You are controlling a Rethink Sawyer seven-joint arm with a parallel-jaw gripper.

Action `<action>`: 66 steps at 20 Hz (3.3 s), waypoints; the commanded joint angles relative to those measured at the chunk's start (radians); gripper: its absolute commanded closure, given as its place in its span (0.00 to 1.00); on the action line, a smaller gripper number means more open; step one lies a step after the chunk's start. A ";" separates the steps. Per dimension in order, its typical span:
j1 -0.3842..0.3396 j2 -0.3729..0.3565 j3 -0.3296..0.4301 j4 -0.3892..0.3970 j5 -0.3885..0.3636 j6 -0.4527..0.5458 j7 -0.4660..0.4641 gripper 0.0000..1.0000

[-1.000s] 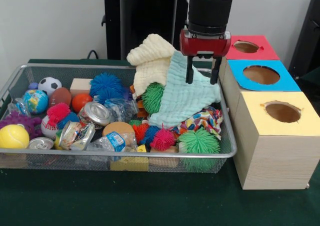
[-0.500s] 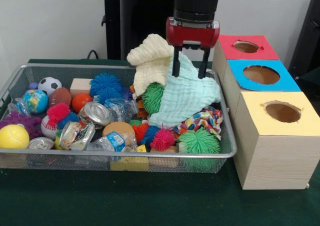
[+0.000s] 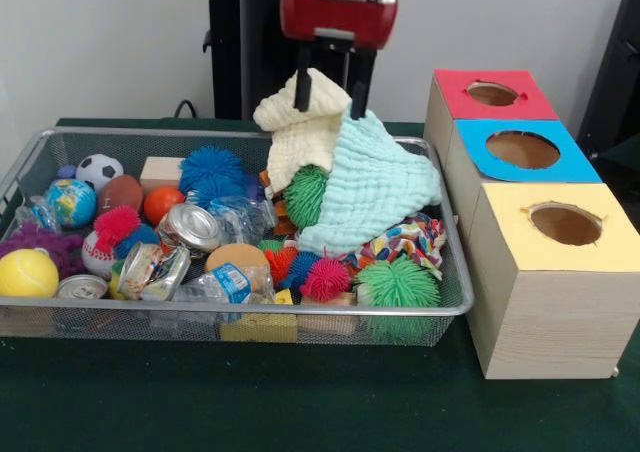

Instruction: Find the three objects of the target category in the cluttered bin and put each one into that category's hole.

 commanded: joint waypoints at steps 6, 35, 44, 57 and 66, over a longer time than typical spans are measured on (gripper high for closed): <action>-0.225 -0.153 0.132 0.168 0.038 0.129 -0.191 0.00; -0.387 0.007 0.196 0.208 -0.286 -0.060 -0.086 0.00; -0.324 0.007 0.232 0.169 -0.203 -0.049 0.010 0.00; -0.156 0.085 0.185 0.181 -0.067 -0.173 0.173 0.00; 0.009 0.097 0.023 0.100 -0.052 -0.253 0.199 0.00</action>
